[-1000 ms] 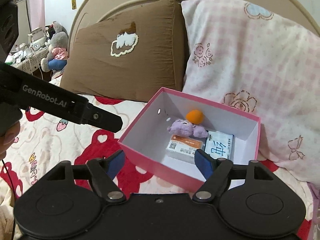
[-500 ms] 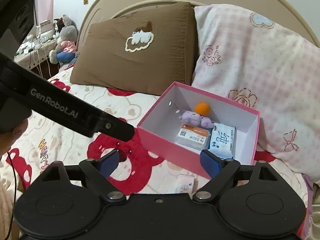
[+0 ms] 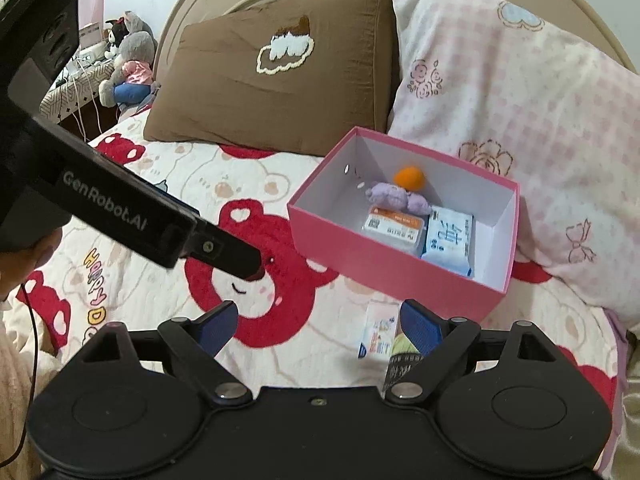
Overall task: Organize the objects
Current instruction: 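Withdraw the open left gripper from the box toward the green yarn ball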
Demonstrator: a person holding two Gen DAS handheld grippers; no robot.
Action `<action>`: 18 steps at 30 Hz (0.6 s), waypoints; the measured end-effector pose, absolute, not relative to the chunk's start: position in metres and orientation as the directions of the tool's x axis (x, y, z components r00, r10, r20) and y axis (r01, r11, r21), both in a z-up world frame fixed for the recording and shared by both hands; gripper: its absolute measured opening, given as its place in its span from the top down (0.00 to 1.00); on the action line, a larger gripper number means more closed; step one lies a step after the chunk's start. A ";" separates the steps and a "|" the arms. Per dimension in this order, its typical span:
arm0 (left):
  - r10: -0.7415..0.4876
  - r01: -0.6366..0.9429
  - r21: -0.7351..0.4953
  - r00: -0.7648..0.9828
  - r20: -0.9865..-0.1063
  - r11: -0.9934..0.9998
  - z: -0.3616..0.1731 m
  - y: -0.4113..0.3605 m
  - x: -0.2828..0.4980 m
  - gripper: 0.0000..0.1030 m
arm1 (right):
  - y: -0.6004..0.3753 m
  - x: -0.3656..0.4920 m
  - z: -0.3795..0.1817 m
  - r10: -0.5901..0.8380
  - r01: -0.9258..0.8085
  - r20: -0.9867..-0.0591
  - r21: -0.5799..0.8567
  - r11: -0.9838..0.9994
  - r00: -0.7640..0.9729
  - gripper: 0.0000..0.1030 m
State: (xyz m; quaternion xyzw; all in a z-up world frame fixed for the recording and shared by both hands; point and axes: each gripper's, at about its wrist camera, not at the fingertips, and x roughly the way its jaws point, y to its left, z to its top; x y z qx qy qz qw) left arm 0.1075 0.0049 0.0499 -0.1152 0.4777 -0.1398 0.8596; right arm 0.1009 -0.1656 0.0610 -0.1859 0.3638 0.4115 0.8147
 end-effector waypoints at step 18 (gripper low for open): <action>-0.365 0.193 -0.310 0.448 -0.816 0.931 0.006 -0.009 0.104 0.16 | -0.168 0.085 0.019 0.563 -0.785 -0.724 0.049 0.618 0.398 0.12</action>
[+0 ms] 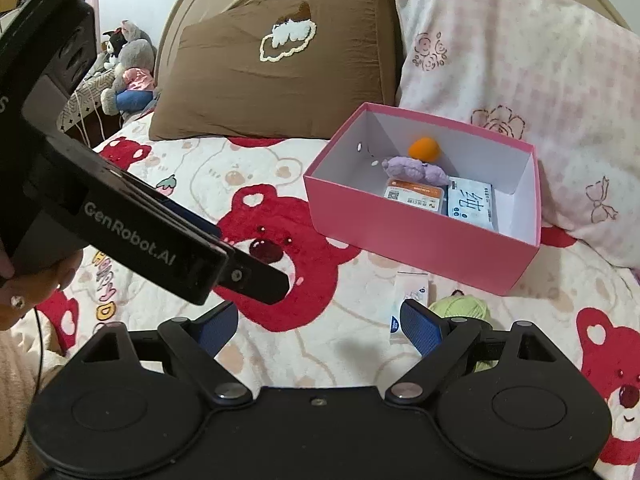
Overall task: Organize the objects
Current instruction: 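Withdraw the open left gripper from the box toward the green yarn ball, then lower the open left gripper around the white tissue packet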
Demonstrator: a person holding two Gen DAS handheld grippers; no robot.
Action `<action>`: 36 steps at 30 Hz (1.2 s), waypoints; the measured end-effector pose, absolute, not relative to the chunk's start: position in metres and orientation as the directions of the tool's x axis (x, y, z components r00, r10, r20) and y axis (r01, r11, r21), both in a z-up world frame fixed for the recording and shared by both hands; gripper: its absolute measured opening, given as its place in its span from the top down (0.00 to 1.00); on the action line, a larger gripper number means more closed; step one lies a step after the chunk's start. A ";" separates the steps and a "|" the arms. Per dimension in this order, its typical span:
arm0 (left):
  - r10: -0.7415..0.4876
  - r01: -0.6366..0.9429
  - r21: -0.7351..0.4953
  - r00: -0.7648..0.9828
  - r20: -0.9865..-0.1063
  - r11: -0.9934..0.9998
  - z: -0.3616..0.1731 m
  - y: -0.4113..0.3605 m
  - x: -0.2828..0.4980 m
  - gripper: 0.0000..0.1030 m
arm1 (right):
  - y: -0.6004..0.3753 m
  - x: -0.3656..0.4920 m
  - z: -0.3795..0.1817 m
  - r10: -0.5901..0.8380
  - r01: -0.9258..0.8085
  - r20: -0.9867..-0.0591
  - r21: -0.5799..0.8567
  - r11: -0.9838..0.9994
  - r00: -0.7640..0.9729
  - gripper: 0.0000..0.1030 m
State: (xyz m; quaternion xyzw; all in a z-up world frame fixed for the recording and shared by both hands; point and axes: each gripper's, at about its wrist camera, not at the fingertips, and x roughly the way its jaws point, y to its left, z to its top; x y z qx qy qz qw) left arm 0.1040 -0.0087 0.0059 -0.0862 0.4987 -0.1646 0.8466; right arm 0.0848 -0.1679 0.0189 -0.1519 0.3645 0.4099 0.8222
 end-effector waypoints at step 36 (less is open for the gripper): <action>-0.431 0.400 -0.222 0.570 -0.700 0.889 -0.113 -0.041 0.165 0.20 | -0.164 0.141 -0.110 0.520 -0.675 -0.749 0.133 0.726 0.411 0.54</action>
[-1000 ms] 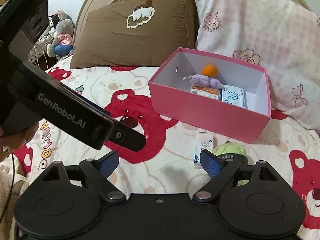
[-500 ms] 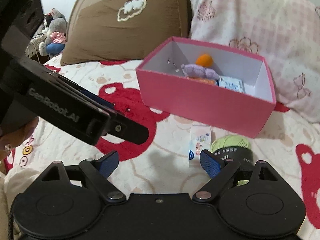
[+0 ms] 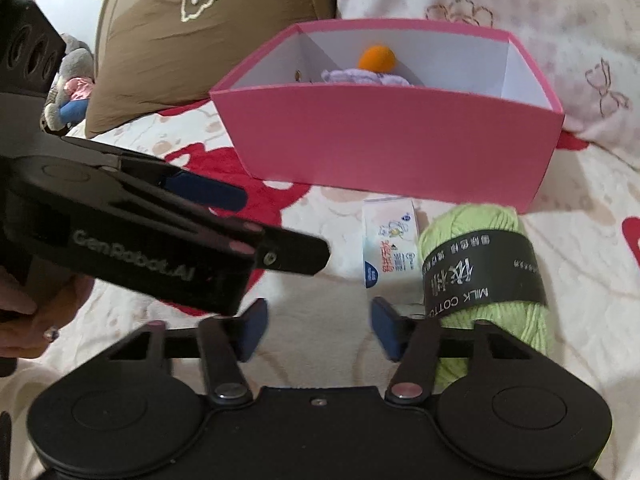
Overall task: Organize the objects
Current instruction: 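Lower the open left gripper around the white tissue packet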
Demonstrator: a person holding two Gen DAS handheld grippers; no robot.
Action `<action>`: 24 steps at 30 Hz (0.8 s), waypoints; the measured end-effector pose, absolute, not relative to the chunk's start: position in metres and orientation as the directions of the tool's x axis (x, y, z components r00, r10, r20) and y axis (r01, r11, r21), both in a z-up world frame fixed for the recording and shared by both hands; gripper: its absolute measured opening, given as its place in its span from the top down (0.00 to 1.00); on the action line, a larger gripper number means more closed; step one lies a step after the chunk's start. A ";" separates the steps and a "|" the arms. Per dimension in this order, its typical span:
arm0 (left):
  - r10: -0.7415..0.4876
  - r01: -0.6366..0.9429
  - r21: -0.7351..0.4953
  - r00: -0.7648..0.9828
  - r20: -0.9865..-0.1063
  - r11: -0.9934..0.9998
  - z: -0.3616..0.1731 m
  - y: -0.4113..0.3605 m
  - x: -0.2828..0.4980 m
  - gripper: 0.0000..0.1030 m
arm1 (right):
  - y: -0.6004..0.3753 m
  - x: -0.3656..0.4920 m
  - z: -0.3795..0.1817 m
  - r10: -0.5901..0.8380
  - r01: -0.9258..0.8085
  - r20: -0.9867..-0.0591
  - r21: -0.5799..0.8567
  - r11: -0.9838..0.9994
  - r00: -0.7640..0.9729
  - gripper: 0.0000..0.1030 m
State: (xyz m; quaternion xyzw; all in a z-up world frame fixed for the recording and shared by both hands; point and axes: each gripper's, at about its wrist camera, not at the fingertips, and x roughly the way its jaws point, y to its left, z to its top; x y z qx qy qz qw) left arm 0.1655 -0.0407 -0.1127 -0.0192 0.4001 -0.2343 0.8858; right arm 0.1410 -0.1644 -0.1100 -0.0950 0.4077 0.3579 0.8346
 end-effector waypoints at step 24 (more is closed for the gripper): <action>-0.520 0.486 -0.248 0.574 -0.633 0.838 -0.144 -0.079 0.222 0.49 | -0.157 0.147 -0.132 0.439 -0.638 -0.732 0.007 0.770 0.521 0.66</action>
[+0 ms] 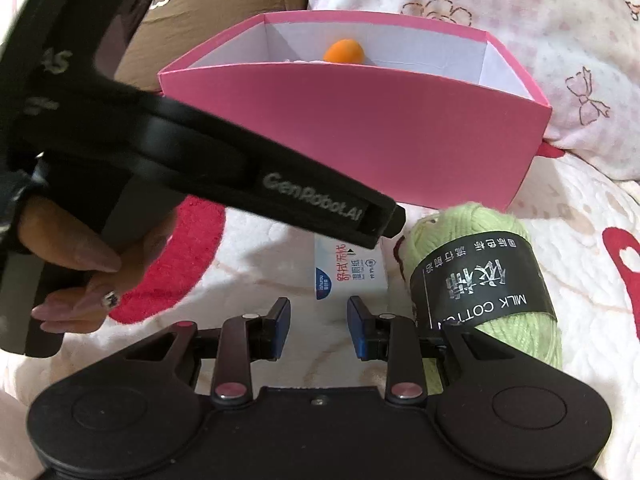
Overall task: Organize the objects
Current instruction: 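Lower the open left gripper around the white tissue packet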
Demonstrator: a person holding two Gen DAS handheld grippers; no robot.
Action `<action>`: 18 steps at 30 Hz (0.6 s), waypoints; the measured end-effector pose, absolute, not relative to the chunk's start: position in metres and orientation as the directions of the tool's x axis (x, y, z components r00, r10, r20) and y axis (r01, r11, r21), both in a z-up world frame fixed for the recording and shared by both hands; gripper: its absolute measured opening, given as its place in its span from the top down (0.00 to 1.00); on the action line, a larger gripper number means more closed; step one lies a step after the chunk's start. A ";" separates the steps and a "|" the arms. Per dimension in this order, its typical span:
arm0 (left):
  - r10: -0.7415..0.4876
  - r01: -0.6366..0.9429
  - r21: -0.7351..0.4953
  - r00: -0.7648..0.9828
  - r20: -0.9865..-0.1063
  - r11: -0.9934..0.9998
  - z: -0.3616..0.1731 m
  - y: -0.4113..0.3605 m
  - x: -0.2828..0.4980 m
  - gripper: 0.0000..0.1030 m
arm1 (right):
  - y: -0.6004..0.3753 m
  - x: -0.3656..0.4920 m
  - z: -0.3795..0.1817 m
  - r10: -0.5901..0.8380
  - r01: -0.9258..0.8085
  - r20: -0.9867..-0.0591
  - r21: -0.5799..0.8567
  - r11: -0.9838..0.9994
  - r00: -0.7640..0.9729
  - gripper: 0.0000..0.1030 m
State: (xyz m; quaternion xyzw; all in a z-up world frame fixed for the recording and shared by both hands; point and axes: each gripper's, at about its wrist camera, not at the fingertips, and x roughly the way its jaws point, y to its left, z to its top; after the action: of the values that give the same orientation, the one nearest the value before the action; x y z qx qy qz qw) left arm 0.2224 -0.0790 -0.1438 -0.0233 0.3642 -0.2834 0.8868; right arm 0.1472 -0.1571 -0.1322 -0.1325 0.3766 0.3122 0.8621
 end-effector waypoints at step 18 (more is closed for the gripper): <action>-0.480 0.411 -0.286 0.521 -0.706 0.866 -0.148 -0.066 0.219 0.60 | -0.150 0.146 -0.137 0.379 -0.604 -0.741 -0.044 0.795 0.554 0.46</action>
State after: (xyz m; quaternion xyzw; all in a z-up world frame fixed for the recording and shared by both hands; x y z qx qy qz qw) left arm 0.2192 -0.0658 -0.1479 -0.0416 0.4174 -0.2557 0.8710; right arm 0.1457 -0.1499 -0.1370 -0.1488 0.3782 0.2831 0.8687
